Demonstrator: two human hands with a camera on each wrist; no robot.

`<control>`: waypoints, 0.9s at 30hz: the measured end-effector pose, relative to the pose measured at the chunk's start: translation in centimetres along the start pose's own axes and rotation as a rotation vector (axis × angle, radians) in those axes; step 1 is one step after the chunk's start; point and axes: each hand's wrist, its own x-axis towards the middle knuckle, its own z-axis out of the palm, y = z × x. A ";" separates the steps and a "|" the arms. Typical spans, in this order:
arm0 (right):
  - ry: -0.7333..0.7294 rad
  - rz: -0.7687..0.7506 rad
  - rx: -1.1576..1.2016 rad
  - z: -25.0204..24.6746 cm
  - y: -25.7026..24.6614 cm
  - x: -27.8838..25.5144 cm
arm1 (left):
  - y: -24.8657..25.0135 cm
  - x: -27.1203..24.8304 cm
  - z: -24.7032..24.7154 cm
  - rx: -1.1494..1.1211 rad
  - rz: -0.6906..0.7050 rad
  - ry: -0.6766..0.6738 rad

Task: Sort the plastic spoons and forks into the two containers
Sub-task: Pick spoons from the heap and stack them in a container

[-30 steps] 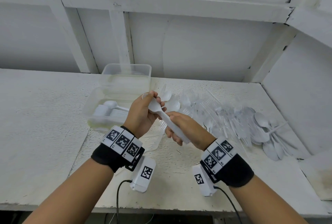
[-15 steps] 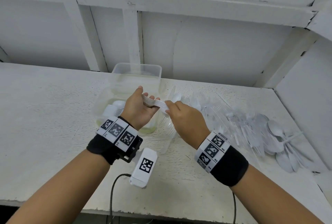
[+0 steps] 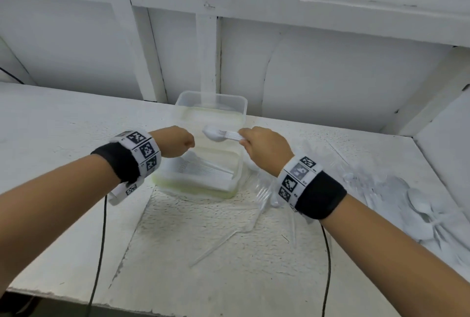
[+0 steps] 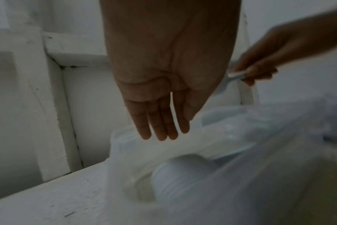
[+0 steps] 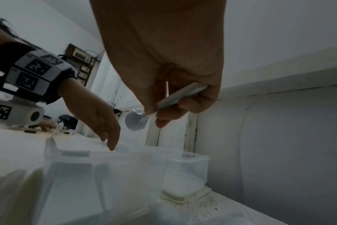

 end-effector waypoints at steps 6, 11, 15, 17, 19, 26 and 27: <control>-0.061 -0.066 -0.190 2.1 -1.7 2.4 | -0.3 1.5 0.8 0.251 0.031 -0.101; -0.115 -0.038 -0.233 2.4 -2.4 3.0 | -0.2 2.7 1.4 0.373 0.022 -0.146; -0.162 -0.022 -0.235 2.5 -2.6 3.0 | -0.2 3.1 1.6 0.395 0.046 -0.144; -0.171 -0.018 -0.226 2.6 -2.7 3.0 | -0.1 3.1 1.4 0.396 0.047 -0.148; -0.174 -0.018 -0.222 2.6 -2.8 2.9 | 0.0 3.2 1.3 0.397 0.050 -0.154; -0.182 -0.009 -0.211 2.7 -2.9 2.9 | -0.5 3.2 0.5 0.242 0.080 -0.126; -0.188 -0.004 -0.214 2.6 -2.9 3.0 | -0.7 3.2 0.4 0.213 0.086 -0.127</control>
